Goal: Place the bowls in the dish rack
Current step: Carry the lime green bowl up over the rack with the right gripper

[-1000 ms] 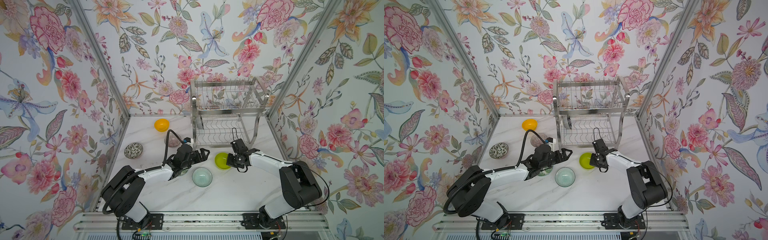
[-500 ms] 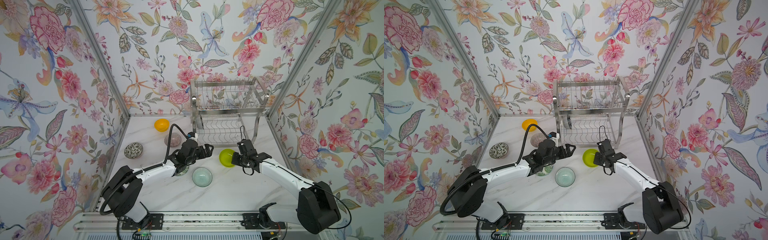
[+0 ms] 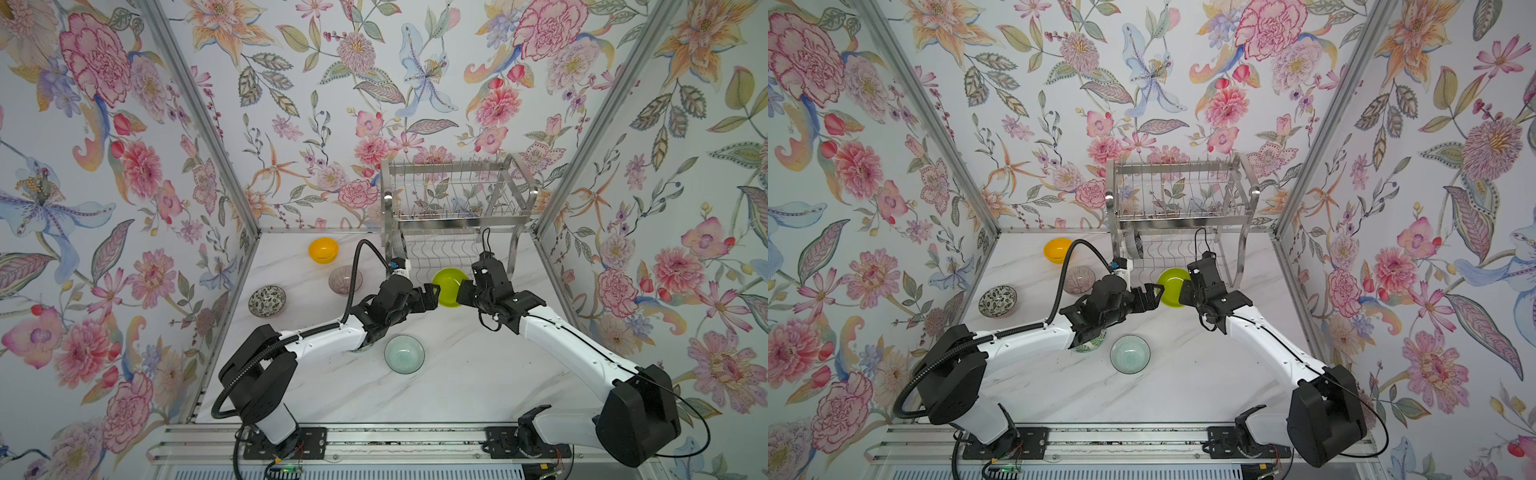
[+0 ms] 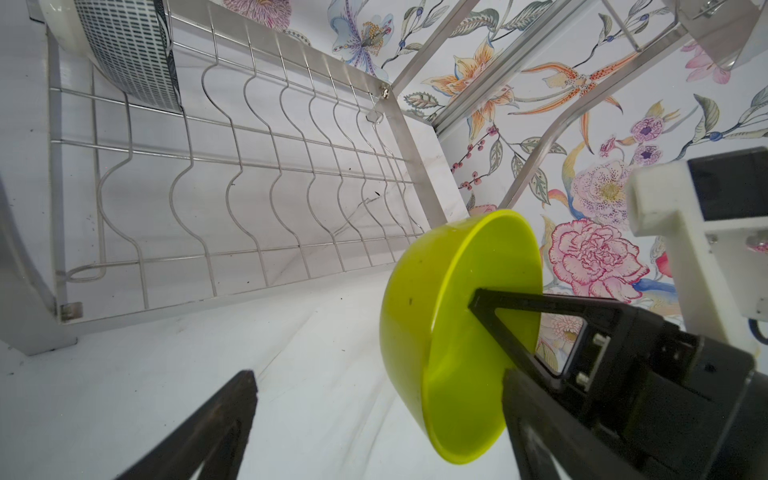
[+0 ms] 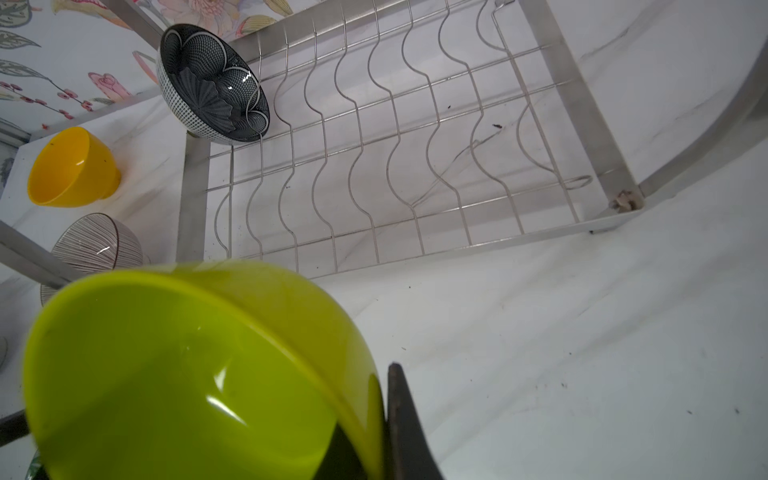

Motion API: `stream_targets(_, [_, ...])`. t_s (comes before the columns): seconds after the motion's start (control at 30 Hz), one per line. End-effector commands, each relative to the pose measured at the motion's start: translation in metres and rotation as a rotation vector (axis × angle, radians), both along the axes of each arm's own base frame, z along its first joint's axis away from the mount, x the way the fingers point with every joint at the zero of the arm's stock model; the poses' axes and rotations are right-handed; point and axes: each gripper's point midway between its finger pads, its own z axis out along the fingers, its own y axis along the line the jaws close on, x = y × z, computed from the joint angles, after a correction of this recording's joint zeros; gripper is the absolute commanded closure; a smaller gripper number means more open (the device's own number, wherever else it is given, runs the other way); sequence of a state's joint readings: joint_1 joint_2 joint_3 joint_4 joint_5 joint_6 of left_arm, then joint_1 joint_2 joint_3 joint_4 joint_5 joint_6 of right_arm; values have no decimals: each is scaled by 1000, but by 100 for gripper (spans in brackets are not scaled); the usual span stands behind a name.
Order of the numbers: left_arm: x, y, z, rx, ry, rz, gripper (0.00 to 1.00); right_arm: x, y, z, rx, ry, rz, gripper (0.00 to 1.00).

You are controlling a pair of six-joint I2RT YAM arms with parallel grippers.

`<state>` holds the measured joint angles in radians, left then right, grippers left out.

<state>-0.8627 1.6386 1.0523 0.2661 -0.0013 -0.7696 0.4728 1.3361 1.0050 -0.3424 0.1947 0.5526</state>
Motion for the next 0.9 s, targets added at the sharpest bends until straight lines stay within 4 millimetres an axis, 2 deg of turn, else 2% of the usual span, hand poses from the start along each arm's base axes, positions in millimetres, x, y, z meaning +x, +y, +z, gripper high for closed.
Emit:
stream_targets(0.0, [10,-6,15,22,-63,16,11,18,6,29,10,-97,-9,100])
stream_targets(0.27, [19,-10,13,40,-59,36,30,25,15,47,71,-177,-21,100])
stream_targets(0.57, [24,-16,7,52,-42,37,52,21,28,49,136,-227,-29,100])
stream_targets(0.7, [25,-24,11,46,-41,12,72,19,25,44,155,-232,-60,100])
stream_targets(0.77, [27,-24,13,45,-47,21,84,13,36,43,167,-228,-38,100])
stream_targets(0.83, [28,-24,13,48,-47,26,91,11,36,40,171,-223,-44,100])
stream_targets(0.87, [28,-24,13,50,-45,28,94,11,37,40,177,-221,-45,96])
